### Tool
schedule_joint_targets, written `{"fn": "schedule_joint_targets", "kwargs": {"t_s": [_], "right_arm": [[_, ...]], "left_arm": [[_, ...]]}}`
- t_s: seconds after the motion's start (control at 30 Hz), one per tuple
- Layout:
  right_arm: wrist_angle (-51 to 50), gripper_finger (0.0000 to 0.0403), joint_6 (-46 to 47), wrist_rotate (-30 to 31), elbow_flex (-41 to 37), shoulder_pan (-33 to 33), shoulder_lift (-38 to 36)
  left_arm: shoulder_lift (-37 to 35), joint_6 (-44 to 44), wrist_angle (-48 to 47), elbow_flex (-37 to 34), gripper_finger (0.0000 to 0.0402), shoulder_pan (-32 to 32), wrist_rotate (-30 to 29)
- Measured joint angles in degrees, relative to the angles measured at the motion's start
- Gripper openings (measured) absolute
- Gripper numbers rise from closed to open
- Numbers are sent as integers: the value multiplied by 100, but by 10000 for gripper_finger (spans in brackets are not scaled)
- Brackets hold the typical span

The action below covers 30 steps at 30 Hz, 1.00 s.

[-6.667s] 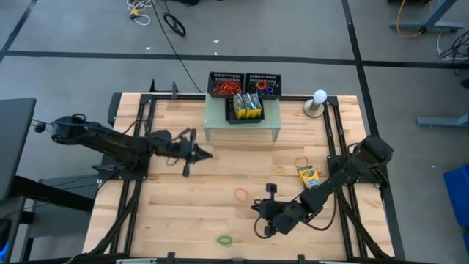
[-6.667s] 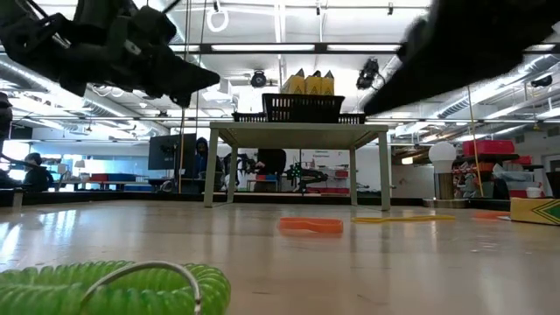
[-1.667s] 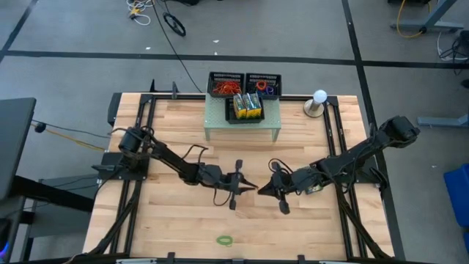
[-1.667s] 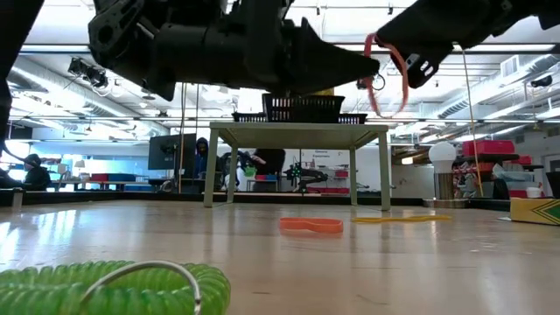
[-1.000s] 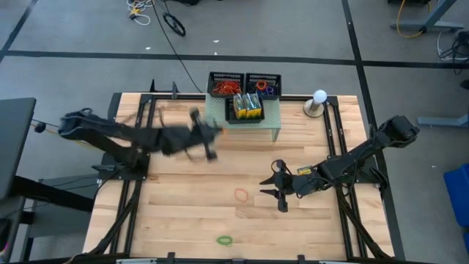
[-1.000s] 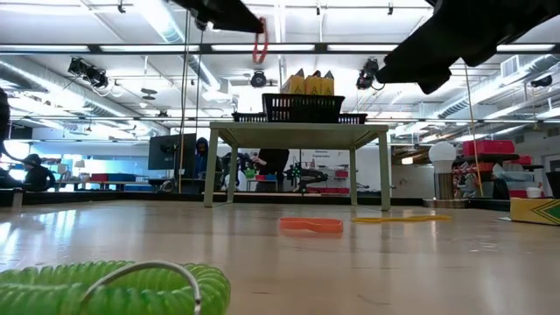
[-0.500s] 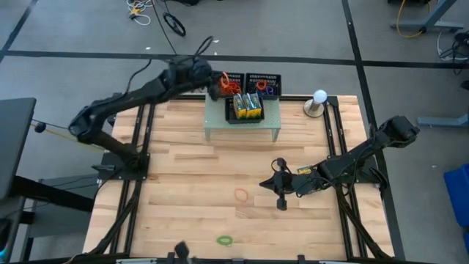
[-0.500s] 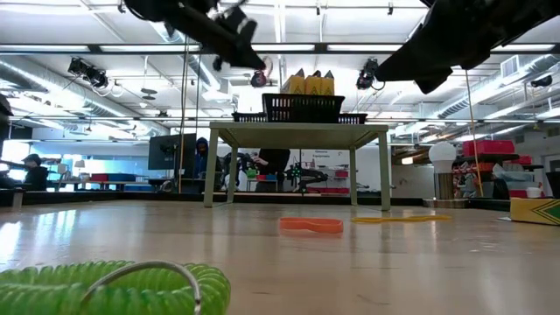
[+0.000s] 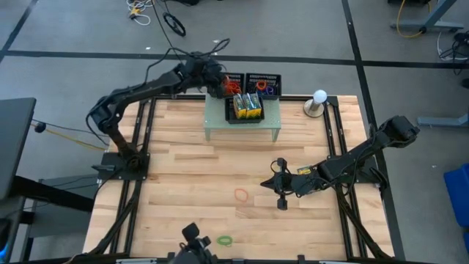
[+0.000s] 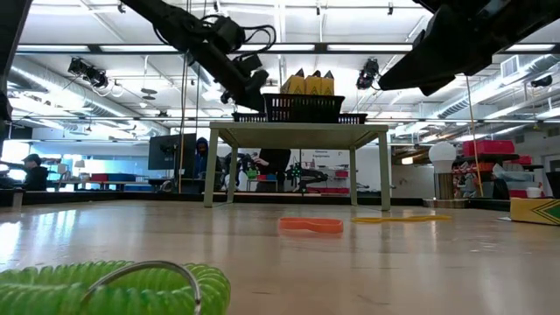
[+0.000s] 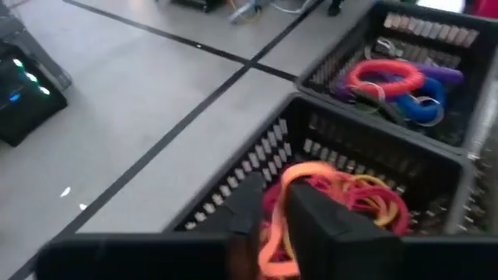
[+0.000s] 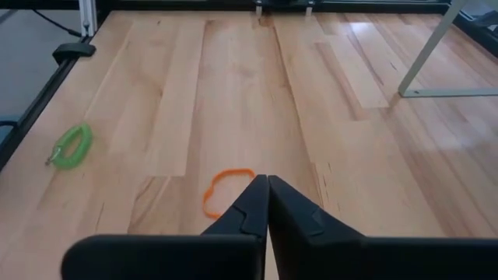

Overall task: Pick & Place Office Desk Supplies
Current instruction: Put the orange rubberband into the top left black bin, then put the yellow crayon box into the bottom black bin

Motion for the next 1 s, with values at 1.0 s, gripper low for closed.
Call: {"fn": "schedule_joint_targets", "kwargs": {"t_s": [1.0], "right_arm": [[12,23,55,-151,0,-299,0]], "left_arm": [[-330,-378,-1584,457,107,79,-614]]}}
